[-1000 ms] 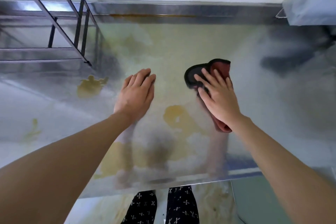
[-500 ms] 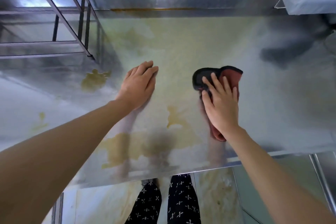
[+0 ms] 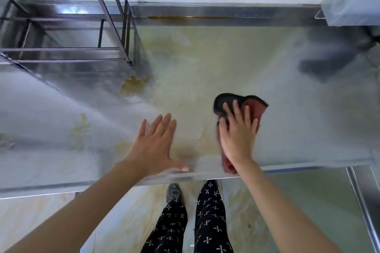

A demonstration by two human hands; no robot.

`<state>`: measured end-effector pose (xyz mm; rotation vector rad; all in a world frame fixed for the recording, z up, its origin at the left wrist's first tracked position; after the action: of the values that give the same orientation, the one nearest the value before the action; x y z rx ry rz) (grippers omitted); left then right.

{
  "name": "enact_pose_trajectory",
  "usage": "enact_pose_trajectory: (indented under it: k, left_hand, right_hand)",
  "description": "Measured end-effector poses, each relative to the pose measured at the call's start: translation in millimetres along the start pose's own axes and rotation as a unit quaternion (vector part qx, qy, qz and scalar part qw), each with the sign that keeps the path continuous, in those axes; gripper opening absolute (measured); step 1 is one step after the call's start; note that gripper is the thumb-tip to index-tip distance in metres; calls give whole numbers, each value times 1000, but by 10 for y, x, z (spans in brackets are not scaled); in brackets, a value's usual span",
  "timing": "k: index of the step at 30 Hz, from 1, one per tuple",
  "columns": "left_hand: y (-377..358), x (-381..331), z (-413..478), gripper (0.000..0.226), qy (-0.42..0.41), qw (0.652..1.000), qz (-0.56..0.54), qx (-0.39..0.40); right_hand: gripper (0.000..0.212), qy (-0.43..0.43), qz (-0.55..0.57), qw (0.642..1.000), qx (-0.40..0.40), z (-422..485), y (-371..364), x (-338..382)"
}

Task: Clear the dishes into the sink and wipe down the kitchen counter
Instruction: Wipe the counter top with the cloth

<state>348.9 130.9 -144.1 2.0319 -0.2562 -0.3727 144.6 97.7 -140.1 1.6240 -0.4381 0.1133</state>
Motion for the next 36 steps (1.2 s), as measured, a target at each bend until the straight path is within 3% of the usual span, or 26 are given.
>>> enact_pose_trajectory:
  k: [5, 6, 10, 11, 13, 15, 18, 22, 24, 28, 31, 33, 36]
  left_hand:
    - [-90, -6, -14, 127, 2, 1000, 10, -4]
    - [-91, -8, -16, 127, 3, 1000, 8, -3]
    - [-80, -14, -20, 127, 4, 1000, -18, 3]
    - [-51, -21, -27, 124, 4, 999, -35, -4]
    - [55, 12, -64, 109, 19, 995, -86, -55]
    - [183, 61, -172, 86, 35, 981, -138, -133]
    - [146, 183, -367, 59, 58, 969, -152, -187]
    - [-17, 636, -614, 45, 128, 963, -109, -211]
    - [-53, 835, -733, 44, 156, 955, -121, -222]
    - [-47, 902, -914, 47, 173, 932, -181, -261]
    - [34, 1068, -1016, 46, 176, 924, -164, -296]
    - [75, 1234, -1043, 46, 175, 924, -150, -304]
    - [70, 1276, -1019, 46, 152, 932, -128, -303]
  right_hand:
    - [48, 172, -35, 984, 40, -455, -183, 360]
    - [48, 161, -39, 986, 27, -394, -134, 257]
    - [55, -39, -7, 999, -33, -222, 32, -103]
    - [55, -55, -2, 998, -34, -280, -7, -23]
    - [53, -1, -8, 1000, -1, -454, -161, 307]
    - [50, 110, -32, 993, 39, -626, -295, 560]
    - [47, 197, -56, 977, 50, -592, -262, 491]
    - [51, 40, -23, 999, -14, -355, -94, 167]
    - [51, 17, -12, 1000, -14, -452, -189, 372]
    - [48, 200, -57, 977, 52, -821, -528, 1123]
    - [47, 308, -92, 944, 77, -758, -541, 1159]
    - [48, 259, -85, 960, 66, -524, -441, 931]
    - [50, 81, -36, 996, -3, -324, -289, 691]
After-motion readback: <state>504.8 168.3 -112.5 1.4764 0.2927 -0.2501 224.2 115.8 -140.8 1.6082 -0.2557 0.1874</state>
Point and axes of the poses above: each hand's wrist, its own z-axis towards the middle knuckle, its own y-axis out of the back of the hand, x = y × z, the point moved 10 cm from there along z, towards the middle knuckle, and after that the axes turned 1 degree about z, right-handed, at the moved point
